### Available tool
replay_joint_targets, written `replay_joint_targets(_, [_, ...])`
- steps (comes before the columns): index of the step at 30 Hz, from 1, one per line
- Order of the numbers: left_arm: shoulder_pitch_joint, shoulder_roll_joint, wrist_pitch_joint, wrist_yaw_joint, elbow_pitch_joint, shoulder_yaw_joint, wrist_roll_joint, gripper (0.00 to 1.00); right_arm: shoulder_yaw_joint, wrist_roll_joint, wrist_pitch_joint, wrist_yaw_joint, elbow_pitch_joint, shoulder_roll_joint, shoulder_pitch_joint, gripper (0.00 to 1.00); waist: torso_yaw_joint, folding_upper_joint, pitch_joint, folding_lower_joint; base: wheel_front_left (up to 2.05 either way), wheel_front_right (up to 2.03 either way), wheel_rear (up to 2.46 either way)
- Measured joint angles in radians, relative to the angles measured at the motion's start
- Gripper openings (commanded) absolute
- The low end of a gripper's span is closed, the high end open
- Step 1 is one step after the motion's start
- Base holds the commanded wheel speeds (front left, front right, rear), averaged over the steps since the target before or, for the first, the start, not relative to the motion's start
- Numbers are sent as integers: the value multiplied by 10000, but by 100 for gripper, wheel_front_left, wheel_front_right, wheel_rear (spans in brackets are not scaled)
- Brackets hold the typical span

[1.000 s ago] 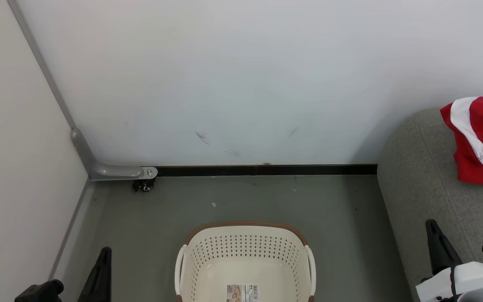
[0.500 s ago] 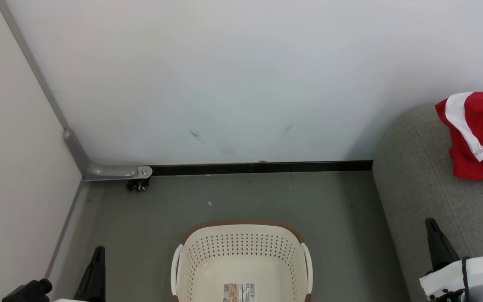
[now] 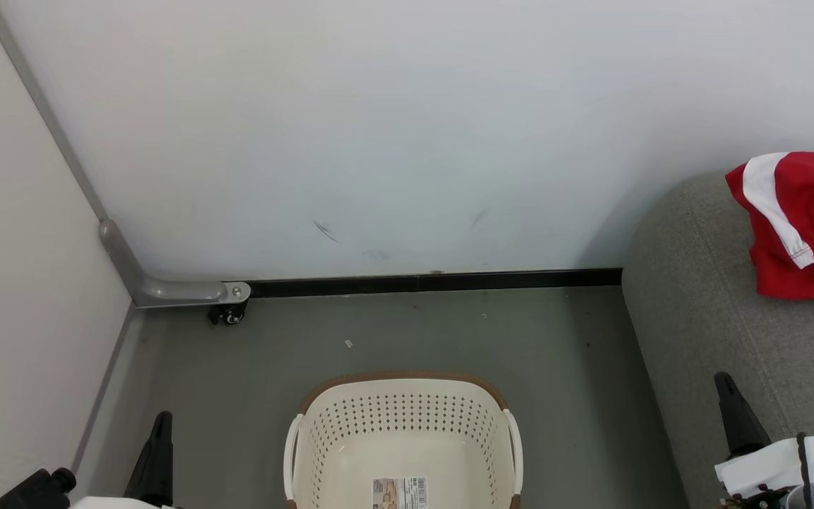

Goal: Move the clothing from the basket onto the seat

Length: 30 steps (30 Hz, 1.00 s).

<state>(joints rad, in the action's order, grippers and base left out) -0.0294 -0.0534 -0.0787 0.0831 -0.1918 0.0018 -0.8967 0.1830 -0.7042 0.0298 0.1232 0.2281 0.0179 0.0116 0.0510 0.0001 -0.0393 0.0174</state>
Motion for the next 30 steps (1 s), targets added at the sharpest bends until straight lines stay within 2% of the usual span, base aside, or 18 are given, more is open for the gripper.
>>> replay_joint_targets(6, [23, 15, 161, 6, -71, 69, -600, 0, -10, -748, -136, 0, 40, 6, 157, 0, -45, 0, 9, -8, 0, 0, 0])
replay_joint_targets(13, [56, 65, 334, 77, -159, 159, -1193, 0, -25, -1511, -263, 0, 84, 12, 171, 0, -89, 0, 43, -45, 0, 0, 0])
replay_joint_targets(23, [238, 98, 616, 88, -290, 267, -2259, 0, -63, -2890, -489, 0, 153, 44, 178, 0, -170, 0, 149, -124, 0, 0, 0])
replay_joint_targets(30, [382, 119, 792, 171, -387, 360, -2995, 0, -90, -3812, -629, 0, 217, 59, 196, 0, -221, 0, 217, -151, 0, 0, 0])
